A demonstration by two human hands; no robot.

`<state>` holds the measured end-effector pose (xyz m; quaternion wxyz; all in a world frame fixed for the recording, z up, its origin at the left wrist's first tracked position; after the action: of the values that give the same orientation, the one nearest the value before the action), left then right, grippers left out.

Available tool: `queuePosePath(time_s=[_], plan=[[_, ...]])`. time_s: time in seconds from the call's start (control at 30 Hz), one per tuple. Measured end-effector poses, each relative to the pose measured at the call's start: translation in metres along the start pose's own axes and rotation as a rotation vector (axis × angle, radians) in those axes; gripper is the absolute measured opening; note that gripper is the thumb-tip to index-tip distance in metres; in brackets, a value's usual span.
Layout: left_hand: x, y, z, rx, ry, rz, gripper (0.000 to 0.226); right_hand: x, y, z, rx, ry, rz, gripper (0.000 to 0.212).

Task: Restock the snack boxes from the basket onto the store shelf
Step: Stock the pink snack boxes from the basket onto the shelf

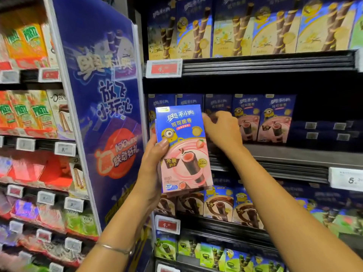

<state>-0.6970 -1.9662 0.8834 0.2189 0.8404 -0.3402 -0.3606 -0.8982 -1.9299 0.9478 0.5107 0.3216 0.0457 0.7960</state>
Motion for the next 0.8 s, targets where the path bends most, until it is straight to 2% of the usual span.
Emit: queuePosePath(time_s=[0.03, 0.1, 0.13, 0.2, 0.37, 0.5, 0.57, 0.67, 0.8], plan=[[0.000, 0.001, 0.002, 0.006, -0.006, -0.002, 0.096, 0.008, -0.010, 0.001, -0.028, 0.212, 0.065, 0.046], [-0.003, 0.004, 0.003, 0.016, -0.014, -0.014, 0.091, 0.020, -0.036, 0.003, -0.090, 0.534, 0.311, 0.051], [-0.007, 0.005, 0.003, 0.015, -0.020, -0.015, 0.090, 0.025, -0.049, 0.003, -0.079, 0.588, 0.426, 0.054], [-0.015, 0.008, 0.001, 0.006, -0.037, -0.014, 0.090, 0.034, -0.072, 0.001, 0.009, 0.558, 0.541, 0.054], [-0.026, 0.012, 0.010, 0.049, -0.012, -0.033, 0.094, 0.051, -0.089, -0.006, 0.110, 0.470, 0.471, 0.041], [-0.039, 0.009, 0.011, 0.085, 0.059, 0.027, 0.122, 0.061, -0.089, -0.011, 0.105, 0.480, 0.392, 0.020], [-0.041, 0.008, 0.016, 0.123, 0.017, -0.006, 0.112, 0.065, -0.087, -0.015, 0.066, 0.493, 0.392, 0.019], [-0.035, 0.011, 0.026, 0.119, 0.007, -0.068, 0.074, 0.072, -0.082, -0.019, 0.009, 0.526, 0.444, 0.023], [-0.025, 0.015, 0.025, 0.023, 0.041, -0.152, 0.072, 0.087, -0.063, -0.032, 0.007, 0.568, 0.372, 0.023]])
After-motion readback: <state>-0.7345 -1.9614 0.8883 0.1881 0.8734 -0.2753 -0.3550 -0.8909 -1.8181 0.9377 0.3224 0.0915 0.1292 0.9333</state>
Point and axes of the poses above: each hand's wrist, its own y-axis towards the middle knuckle, its own x-axis out of the back of the hand, z = x × y, the point moved 4 cm from there along y, towards the middle knuckle, and after that the axes turned 14 degrees about -x, right-handed, at the moved point
